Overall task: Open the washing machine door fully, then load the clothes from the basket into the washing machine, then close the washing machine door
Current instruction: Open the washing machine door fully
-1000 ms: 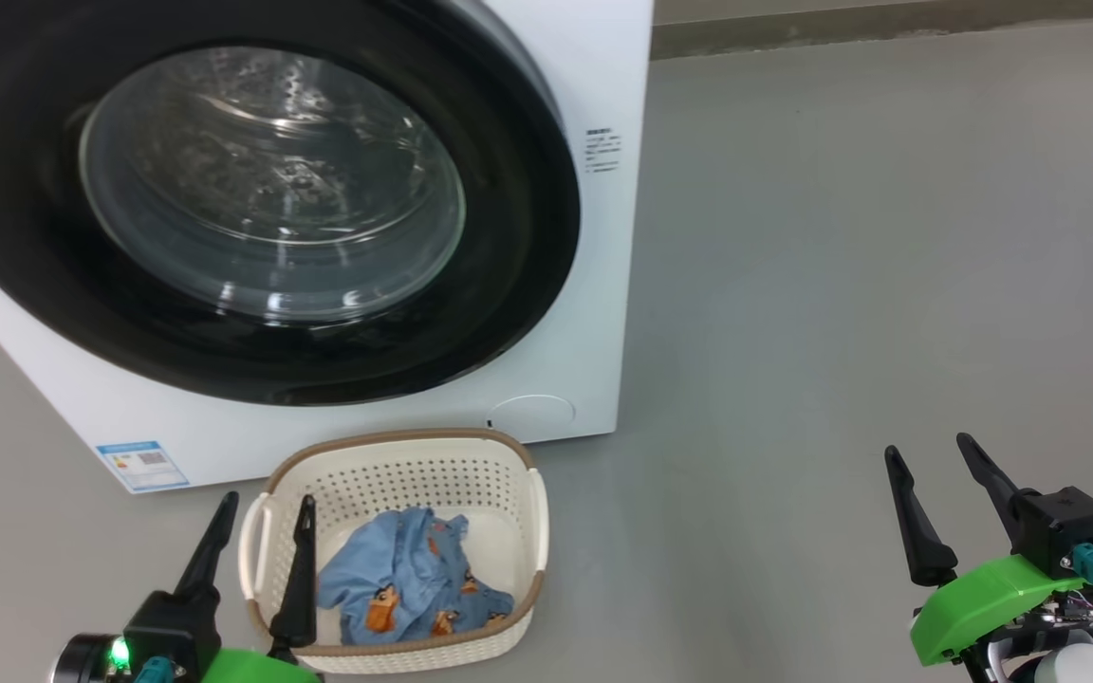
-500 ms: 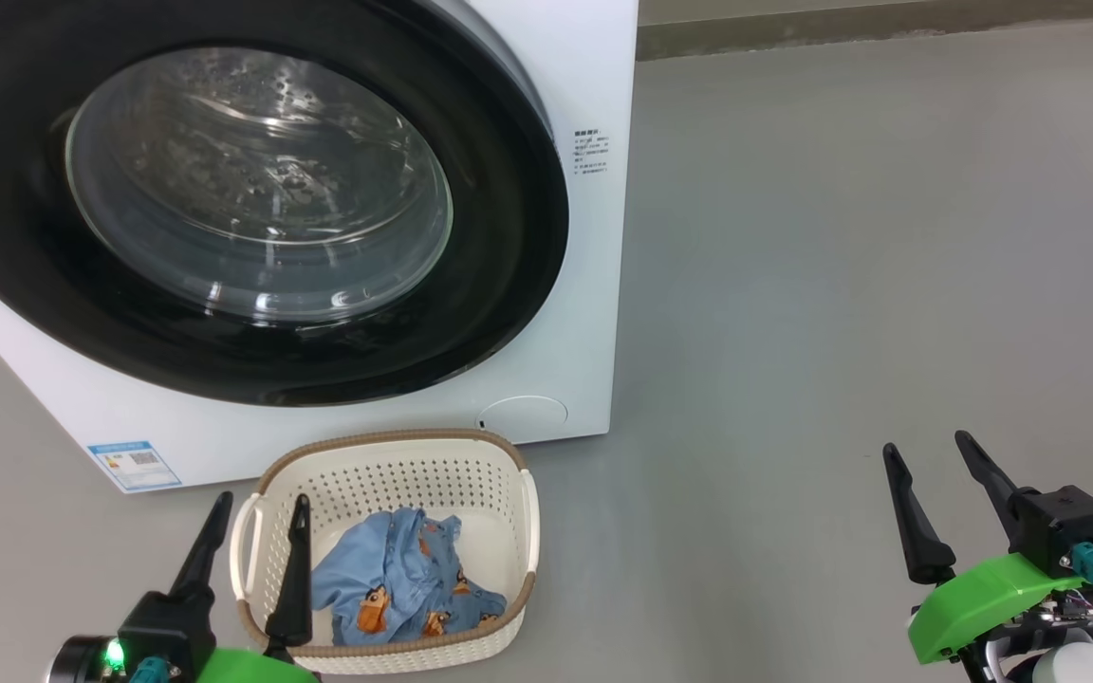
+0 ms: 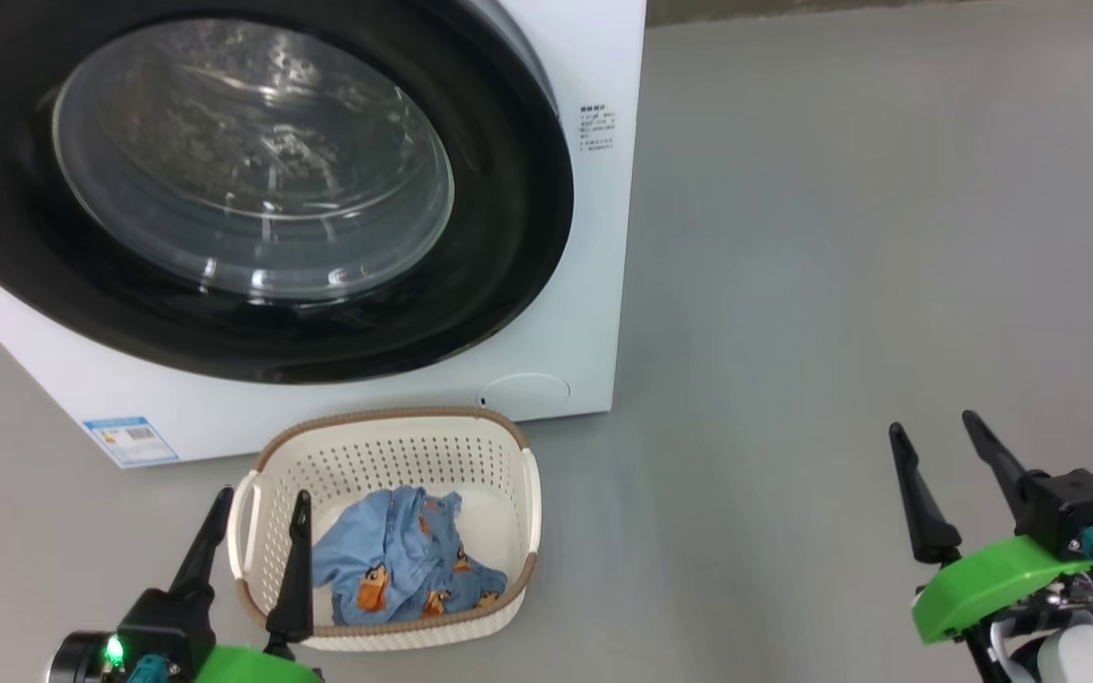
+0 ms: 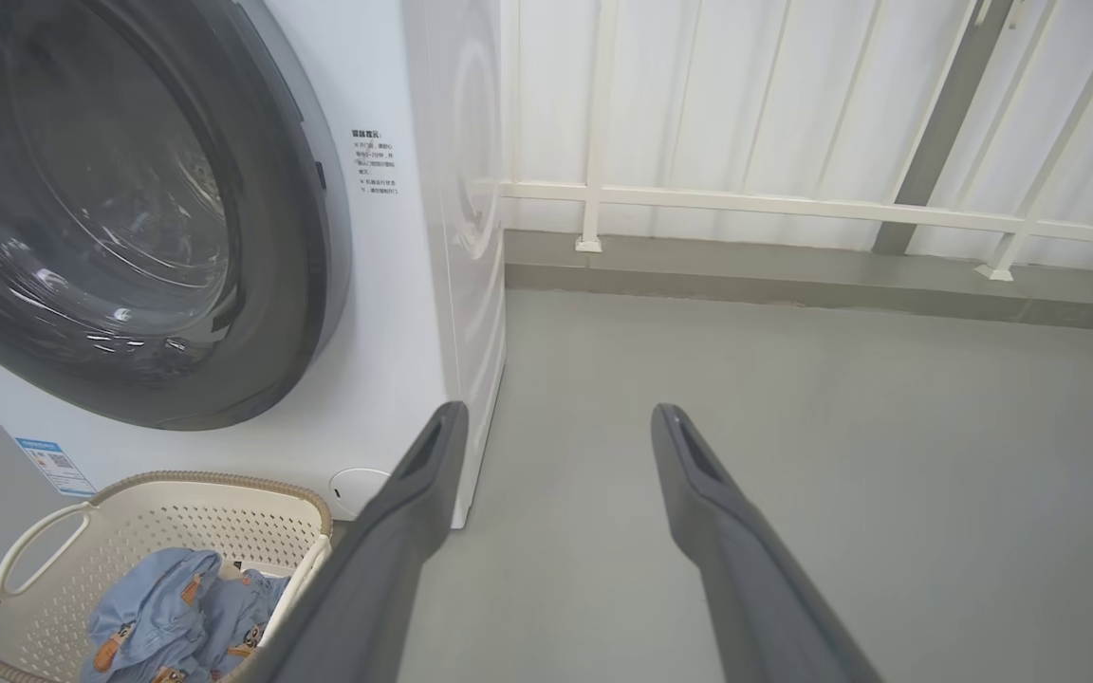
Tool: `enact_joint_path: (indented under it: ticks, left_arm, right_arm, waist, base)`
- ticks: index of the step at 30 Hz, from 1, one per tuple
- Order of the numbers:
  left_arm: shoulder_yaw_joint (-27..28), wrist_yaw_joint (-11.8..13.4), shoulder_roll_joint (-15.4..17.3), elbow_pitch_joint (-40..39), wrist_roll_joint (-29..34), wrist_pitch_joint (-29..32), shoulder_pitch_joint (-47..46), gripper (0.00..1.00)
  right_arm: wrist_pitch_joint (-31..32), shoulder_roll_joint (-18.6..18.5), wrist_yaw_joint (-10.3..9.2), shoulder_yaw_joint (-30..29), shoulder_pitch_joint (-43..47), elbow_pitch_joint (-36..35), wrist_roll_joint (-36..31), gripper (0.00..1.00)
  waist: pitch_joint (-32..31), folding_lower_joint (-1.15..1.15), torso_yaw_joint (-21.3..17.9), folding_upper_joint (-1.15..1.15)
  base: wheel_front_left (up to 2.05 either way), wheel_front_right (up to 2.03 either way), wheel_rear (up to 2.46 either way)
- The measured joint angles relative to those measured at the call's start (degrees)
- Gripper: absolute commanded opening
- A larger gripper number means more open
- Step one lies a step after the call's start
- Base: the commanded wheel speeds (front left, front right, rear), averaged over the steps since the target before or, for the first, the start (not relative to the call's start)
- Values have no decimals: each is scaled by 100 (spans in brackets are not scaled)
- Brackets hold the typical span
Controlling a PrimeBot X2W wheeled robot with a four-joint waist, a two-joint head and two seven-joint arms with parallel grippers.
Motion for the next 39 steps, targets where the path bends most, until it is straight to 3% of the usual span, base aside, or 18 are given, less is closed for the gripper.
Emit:
enact_joint_path:
  ticks: [6,8,9,10,11,17,21,25,29,34,39]
  left_arm:
    - [-3,0,-14,-86,52,0,-163,100]
    - [1,0,-18,-131,52,0,-258,100]
    - [5,0,-19,-147,53,-1,-291,100]
    - [7,0,-20,-154,53,-1,-322,100]
    - [12,-1,-22,-192,53,-1,-382,100]
    - [-10,-11,-75,-335,55,-1,-704,100]
    - [-73,-35,-118,-407,70,-1,-915,100]
    - [-143,-52,-146,-488,94,-1,-1119,100]
    - [-211,-54,-192,-488,93,-1,-1221,100]
    - [-222,-103,-199,-478,90,-2,-1276,100]
    - [-244,-109,-204,-475,91,-2,-1300,100]
  right_arm:
    - [-60,71,0,-242,-350,10,369,96]
    - [-100,123,0,-356,-559,54,684,47]
    - [-110,141,0,-400,-668,85,886,37]
    - [-109,146,0,-424,-776,124,1048,37]
    - [-109,163,0,-483,-1004,187,1388,0]
    - [-20,147,0,-531,-1785,456,2692,0]
    - [226,107,0,-522,-2536,666,3972,0]
    - [977,204,0,-715,-3260,1057,5691,0]
    - [1837,221,0,-964,-3810,1680,6823,0]
    - [2864,241,-1,-1054,-4440,2418,7573,0]
    - [3462,179,-1,-875,-4968,2987,7692,0]
  waist:
    - [241,1,28,0]
    - [343,0,38,0]
    - [398,1,43,0]
    - [454,1,48,0]
    - [574,1,55,0]
    - [975,1,95,0]
    - [1265,1,137,0]
    - [1546,1,198,0]
    - [1745,1,315,0]
    - [1883,1,501,0]
    - [2012,1,625,0]
  base:
    - [0,0,0]
    - [0,0,0]
    - [0,0,0]
    - [0,0,0]
    - [0,0,0]
    - [0,0,0]
    - [0,0,0]
    - [0,0,0]
    - [0,0,0]
    - [0,0,0]
    - [0,0,0]
